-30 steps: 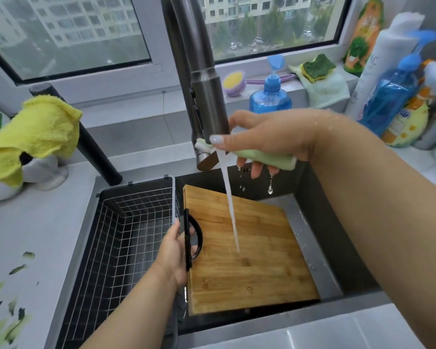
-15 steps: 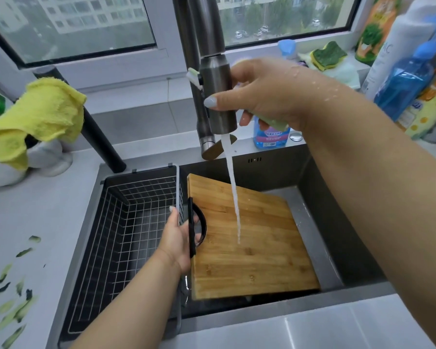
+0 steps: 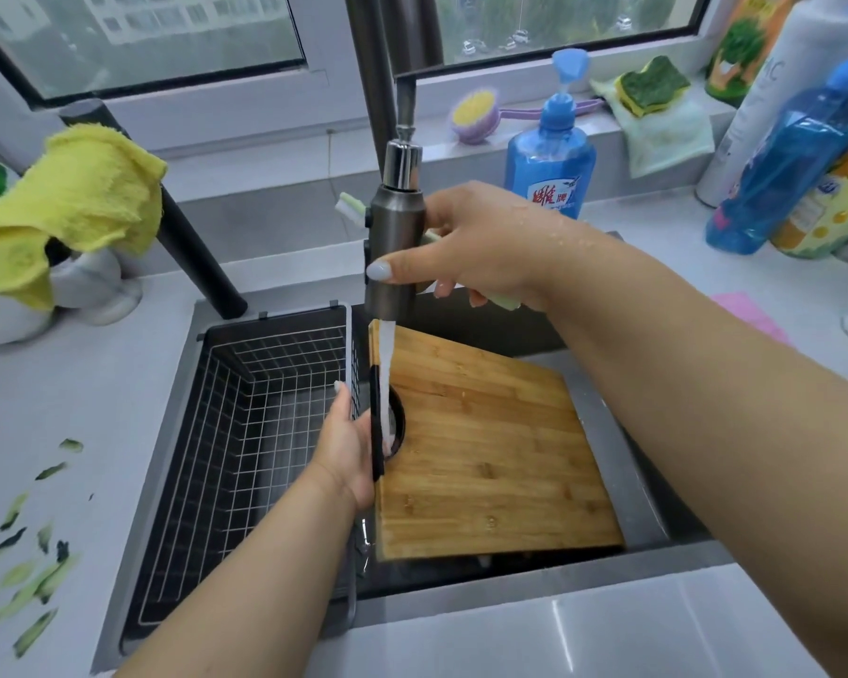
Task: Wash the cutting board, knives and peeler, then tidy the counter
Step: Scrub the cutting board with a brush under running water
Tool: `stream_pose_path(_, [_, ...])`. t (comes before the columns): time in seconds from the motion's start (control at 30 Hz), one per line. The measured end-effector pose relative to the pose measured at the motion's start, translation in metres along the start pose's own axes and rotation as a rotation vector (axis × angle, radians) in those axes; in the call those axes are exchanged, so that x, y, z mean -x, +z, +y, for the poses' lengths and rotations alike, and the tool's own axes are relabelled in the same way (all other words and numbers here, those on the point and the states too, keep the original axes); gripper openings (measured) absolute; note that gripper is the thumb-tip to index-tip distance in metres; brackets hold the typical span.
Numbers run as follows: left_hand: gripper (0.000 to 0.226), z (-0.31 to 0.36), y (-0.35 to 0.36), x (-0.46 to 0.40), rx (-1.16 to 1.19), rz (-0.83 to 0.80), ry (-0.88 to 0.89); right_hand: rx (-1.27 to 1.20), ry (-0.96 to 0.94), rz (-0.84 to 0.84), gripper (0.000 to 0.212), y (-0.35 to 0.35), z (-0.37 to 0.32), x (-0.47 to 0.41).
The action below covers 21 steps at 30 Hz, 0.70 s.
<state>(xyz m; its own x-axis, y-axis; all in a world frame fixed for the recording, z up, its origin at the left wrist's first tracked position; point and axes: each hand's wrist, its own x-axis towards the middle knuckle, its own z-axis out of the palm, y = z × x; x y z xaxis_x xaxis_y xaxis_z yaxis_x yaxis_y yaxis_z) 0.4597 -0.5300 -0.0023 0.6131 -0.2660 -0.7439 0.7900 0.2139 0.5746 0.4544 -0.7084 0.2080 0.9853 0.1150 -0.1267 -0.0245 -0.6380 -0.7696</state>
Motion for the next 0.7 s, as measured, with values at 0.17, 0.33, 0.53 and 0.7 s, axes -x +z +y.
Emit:
stream_pose_path(0.17, [0.087,0.001,-0.003,-0.002,0.022,-0.005,-0.025,-0.010,0.005,-0.025,0.028,-0.005,0.000,0.003])
stream_pose_path(0.33, [0.093,0.000,-0.003,-0.006,0.051,0.024,-0.038,-0.022,0.012,-0.057,0.029,-0.011,0.002,0.006])
stream_pose_path(0.53, [0.082,0.000,-0.001,-0.007,-0.024,0.012,0.014,-0.099,0.003,-0.102,0.028,-0.010,0.004,0.005])
stream_pose_path(0.7, [0.085,-0.001,-0.003,-0.010,0.001,-0.005,0.000,-0.012,0.025,-0.129,0.028,-0.017,0.008,0.005])
